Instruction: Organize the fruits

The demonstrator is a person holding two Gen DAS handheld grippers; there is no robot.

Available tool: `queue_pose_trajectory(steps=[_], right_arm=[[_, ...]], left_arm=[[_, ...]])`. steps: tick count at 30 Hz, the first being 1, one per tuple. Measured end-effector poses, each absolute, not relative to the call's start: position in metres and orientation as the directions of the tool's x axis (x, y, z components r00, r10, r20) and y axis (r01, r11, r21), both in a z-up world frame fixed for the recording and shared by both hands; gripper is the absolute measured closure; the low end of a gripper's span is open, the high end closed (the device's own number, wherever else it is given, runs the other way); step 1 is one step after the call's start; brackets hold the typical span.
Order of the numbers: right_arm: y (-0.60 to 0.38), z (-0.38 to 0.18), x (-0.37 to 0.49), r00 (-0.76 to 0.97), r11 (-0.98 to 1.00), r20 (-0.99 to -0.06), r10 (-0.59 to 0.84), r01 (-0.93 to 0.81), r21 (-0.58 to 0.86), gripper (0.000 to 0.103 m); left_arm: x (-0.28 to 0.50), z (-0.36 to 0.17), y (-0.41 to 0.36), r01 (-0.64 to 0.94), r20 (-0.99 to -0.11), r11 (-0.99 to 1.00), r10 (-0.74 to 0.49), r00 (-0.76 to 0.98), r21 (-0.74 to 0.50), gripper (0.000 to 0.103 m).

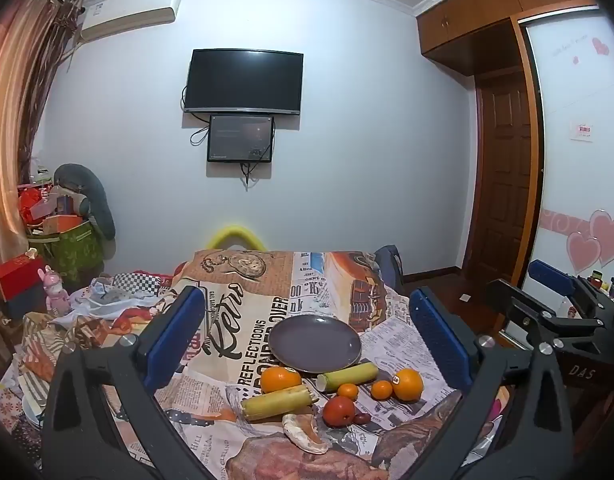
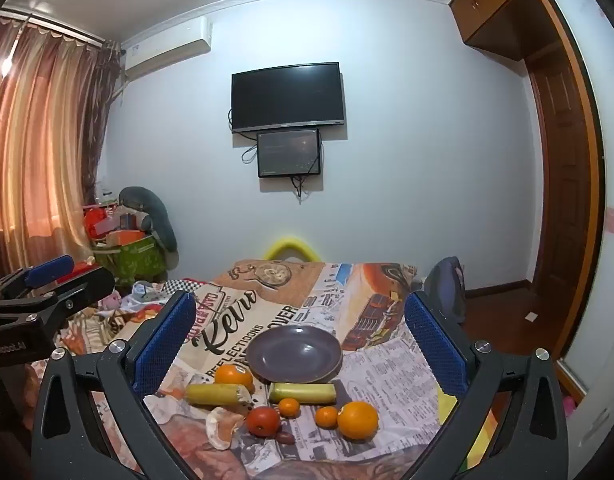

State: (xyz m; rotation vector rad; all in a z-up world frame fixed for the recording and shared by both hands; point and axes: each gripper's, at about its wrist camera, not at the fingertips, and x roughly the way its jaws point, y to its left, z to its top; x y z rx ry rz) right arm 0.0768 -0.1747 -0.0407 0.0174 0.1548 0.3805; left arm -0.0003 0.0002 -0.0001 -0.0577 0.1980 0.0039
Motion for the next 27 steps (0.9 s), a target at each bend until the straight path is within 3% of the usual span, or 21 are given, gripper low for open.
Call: queue_pose_trajectory(steps=[27], right_arm=[[-0.171, -0.039, 0.0742, 0.914, 0.925, -0.144, 0.379, -0.376, 0.049, 0.0]], left_arm=[[0.0009, -0.0004, 0.0, -0.003, -0.202, 0.999, -0.006, 0.979, -0.044, 0.0]])
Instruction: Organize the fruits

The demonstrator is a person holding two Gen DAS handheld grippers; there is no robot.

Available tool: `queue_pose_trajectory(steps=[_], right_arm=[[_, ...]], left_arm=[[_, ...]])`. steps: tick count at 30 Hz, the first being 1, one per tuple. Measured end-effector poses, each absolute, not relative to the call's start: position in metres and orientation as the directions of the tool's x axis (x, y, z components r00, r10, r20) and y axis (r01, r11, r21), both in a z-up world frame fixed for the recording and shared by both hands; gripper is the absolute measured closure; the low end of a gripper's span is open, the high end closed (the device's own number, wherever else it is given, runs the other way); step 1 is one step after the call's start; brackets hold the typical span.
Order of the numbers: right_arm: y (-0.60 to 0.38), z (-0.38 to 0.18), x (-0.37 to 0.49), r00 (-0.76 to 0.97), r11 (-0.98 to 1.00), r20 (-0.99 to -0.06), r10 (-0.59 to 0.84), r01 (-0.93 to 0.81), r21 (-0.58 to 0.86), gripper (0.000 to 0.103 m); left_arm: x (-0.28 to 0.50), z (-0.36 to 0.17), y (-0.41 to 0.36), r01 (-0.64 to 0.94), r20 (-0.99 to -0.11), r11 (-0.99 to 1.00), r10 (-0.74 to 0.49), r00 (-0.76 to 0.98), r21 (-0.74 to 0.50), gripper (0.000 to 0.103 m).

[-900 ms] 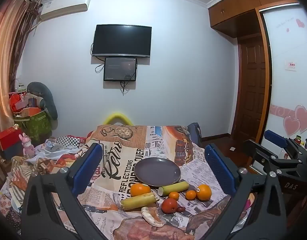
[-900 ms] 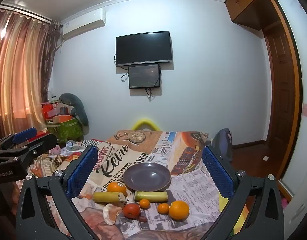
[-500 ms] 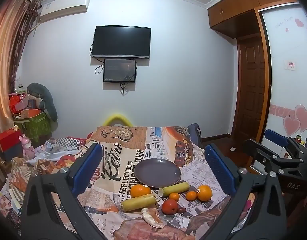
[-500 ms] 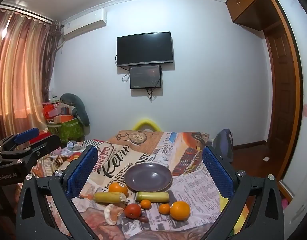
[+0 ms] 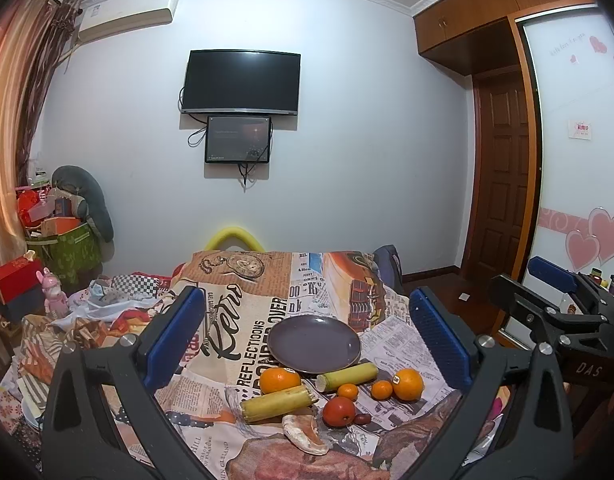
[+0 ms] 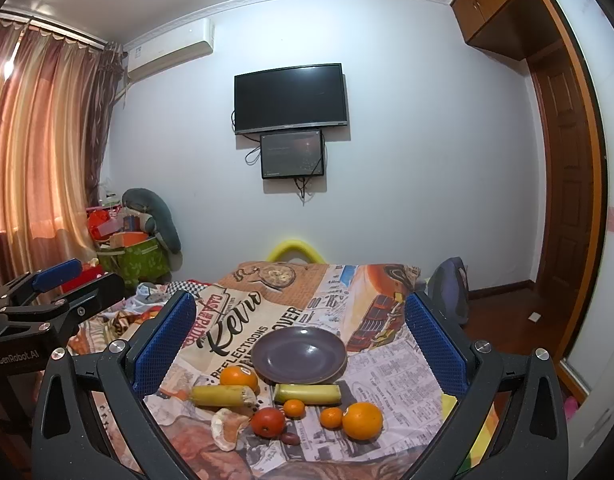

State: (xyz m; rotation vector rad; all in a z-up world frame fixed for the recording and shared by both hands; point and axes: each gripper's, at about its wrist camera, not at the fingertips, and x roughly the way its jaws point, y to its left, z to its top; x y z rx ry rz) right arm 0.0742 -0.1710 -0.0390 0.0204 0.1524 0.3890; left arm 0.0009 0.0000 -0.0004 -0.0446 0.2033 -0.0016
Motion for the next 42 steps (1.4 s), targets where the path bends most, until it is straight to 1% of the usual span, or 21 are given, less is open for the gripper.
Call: queue_pose_trajectory(steps=[42], right_arm=[[-0.1711, -0.0375, 0.0731, 0.915, 0.925, -0.134, 0.38, -0.376, 0.055, 0.0]], left_arm=[[-0.0008, -0.0013, -0.0038, 0.004, -0.204, 0.999, -0.013, 0.979, -0.047, 0.0]])
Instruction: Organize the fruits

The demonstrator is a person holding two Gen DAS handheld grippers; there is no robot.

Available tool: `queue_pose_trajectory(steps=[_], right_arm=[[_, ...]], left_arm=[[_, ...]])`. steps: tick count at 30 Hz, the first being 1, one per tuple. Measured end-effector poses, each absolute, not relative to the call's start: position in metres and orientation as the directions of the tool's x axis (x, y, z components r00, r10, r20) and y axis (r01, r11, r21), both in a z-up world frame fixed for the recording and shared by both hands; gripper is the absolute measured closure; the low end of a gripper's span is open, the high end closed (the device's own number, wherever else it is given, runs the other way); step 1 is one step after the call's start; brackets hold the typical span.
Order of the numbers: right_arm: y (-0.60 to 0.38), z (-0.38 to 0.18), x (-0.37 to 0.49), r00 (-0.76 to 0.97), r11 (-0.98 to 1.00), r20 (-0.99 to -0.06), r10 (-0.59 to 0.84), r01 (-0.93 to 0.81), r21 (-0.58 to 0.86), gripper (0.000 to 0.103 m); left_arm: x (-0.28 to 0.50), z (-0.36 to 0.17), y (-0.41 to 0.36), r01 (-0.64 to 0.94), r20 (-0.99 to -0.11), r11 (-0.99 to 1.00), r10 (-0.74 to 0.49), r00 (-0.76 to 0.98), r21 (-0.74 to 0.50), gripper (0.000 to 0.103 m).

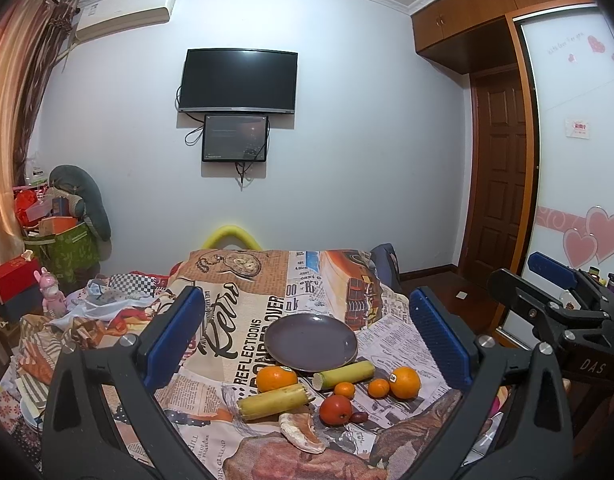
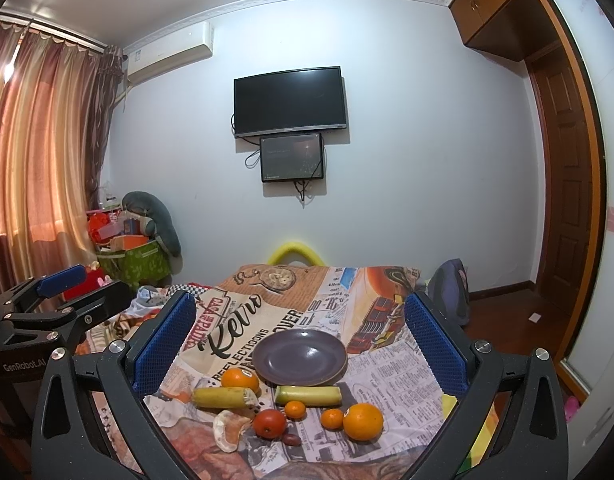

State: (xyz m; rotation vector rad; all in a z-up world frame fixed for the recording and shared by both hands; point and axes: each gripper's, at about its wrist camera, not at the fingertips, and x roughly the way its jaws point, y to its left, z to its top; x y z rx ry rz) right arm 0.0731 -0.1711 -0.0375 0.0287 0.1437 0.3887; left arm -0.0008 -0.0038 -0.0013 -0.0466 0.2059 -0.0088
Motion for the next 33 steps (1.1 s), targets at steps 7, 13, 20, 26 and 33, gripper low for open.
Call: queue_pose_trajectory(steps=[7, 13, 20, 26, 33], right_arm=[[-0.172, -0.037, 0.073, 0.915, 0.925, -0.135, 0.38, -0.376, 0.056, 0.0], [-0.172, -0.038, 0.073, 0.915, 0.925, -0.134, 0.381, -0.377, 0.056, 0.0], [-0.172, -0.038, 0.075, 0.915, 0.926, -0.146, 0.377, -0.374, 0.047, 0.0], [-0.172, -0.046, 0.089, 0.913, 0.933, -0.198, 0.358, -0.357, 0.041, 0.0], [-0.181, -0.075, 0.131, 0.88, 0.946, -0.353, 0.316, -0.322, 0.045, 0.0]], left_arm=[[-0.001, -0.002, -0.004, 0.004, -0.204, 0.999, -0.013, 0.979, -0.046, 0.0], [0.0, -0.002, -0.004, 0.004, -0.205, 0.999, -0.013, 0.979, -0.046, 0.0], [0.001, -0.002, -0.005, 0.006, -0.206, 0.999, -0.014, 0.978, -0.041, 0.0], [0.02, -0.01, 0.001, 0.012, -0.253, 0.999, -0.025, 0.967, -0.051, 0.001], [0.064, -0.038, 0.017, -0.003, -0.381, 0.999, -0.013, 0.924, -0.041, 0.018]])
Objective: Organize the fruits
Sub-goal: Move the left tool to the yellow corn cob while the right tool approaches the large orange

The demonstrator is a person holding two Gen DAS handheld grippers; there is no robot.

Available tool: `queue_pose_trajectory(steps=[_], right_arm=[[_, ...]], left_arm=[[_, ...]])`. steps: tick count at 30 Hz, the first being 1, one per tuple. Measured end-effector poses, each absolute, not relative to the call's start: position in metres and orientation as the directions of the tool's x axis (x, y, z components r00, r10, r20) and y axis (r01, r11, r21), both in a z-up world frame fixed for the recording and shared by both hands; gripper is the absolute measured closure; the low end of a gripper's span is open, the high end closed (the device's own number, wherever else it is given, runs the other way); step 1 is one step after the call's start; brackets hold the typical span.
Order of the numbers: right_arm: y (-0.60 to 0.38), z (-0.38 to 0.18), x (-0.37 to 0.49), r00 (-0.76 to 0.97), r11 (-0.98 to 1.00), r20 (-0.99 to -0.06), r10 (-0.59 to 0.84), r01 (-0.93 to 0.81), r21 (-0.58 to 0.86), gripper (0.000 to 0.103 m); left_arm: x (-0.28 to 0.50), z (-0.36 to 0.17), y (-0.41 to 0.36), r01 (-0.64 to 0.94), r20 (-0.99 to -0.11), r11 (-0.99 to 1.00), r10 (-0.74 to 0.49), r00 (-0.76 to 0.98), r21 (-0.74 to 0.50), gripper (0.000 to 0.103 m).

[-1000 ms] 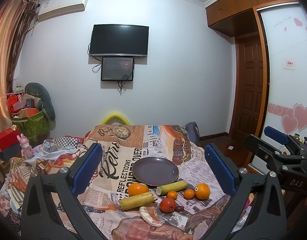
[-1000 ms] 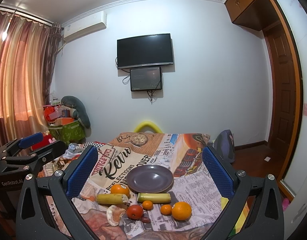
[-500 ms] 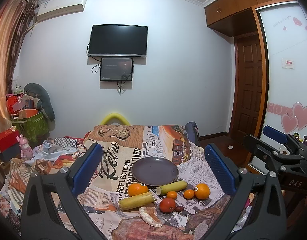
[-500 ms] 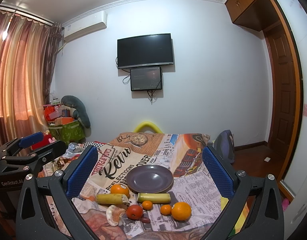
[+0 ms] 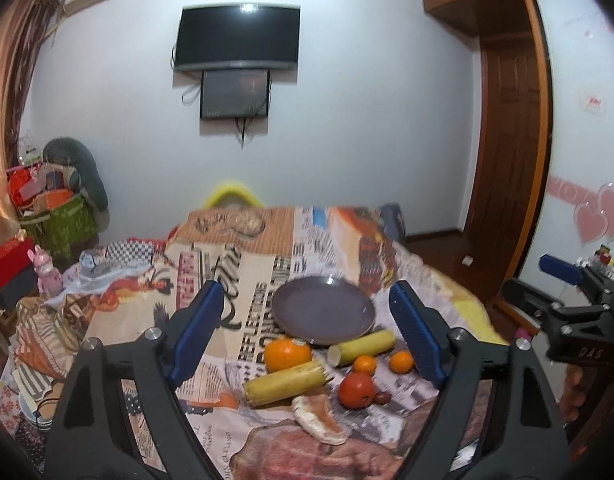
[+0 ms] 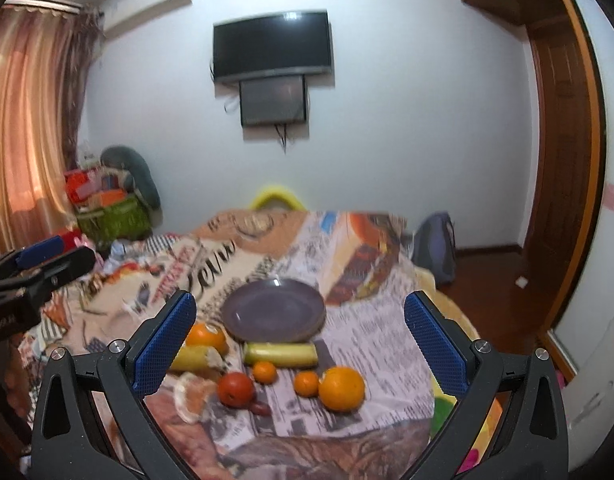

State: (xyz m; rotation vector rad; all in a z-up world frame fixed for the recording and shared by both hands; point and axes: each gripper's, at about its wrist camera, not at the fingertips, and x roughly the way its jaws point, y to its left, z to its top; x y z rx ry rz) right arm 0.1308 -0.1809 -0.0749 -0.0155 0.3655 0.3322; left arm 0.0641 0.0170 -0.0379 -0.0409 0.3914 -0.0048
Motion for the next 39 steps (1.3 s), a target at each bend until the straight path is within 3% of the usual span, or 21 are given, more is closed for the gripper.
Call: queue_pose_trajectory(steps=[5, 9, 17, 26, 31, 39], right_arm=[[-0.19, -0.095, 0.156, 0.854, 0.952, -0.43, 0.293, -0.303, 0.048, 0.004], [-0.196, -0.114, 0.177, 0.81, 0.953, -0.512, 0.288, -0.298, 0.064, 0.017], [-0.204, -0.152, 0.207, 0.742, 0.956, -0.615, 0.266, -0.285, 0.069, 0.02], [-0.209, -0.193, 0.228, 0.659, 0.958, -0.708, 0.255, -0.273, 0.091, 0.02], [-0.21, -0.21, 0.237, 0.619, 0.957, -0.742, 0.258, -0.268, 0.11, 0.02], [-0.203, -0.23, 0.25, 0.564, 0.948, -0.775, 0.286, -0.282, 0.145, 0.02]], left_arm=[[0.097, -0.069, 0.026, 0.007, -0.48, 1.0, -0.014, 0.877, -0.016, 0.019], [0.12, -0.105, 0.032, 0.013, -0.57, 1.0, -0.01, 0.822, 0.001, 0.019], [0.151, -0.16, 0.039, 0.022, -0.703, 1.0, -0.022, 0.711, -0.008, 0.019], [0.174, -0.202, 0.025, 0.068, -0.781, 0.996, -0.003, 0.624, 0.051, 0.017], [0.181, -0.214, 0.016, 0.08, -0.776, 0.989, 0.046, 0.629, 0.124, 0.011], [0.196, -0.225, 0.019, 0.05, -0.776, 0.989, 0.075, 0.626, 0.136, 0.014]])
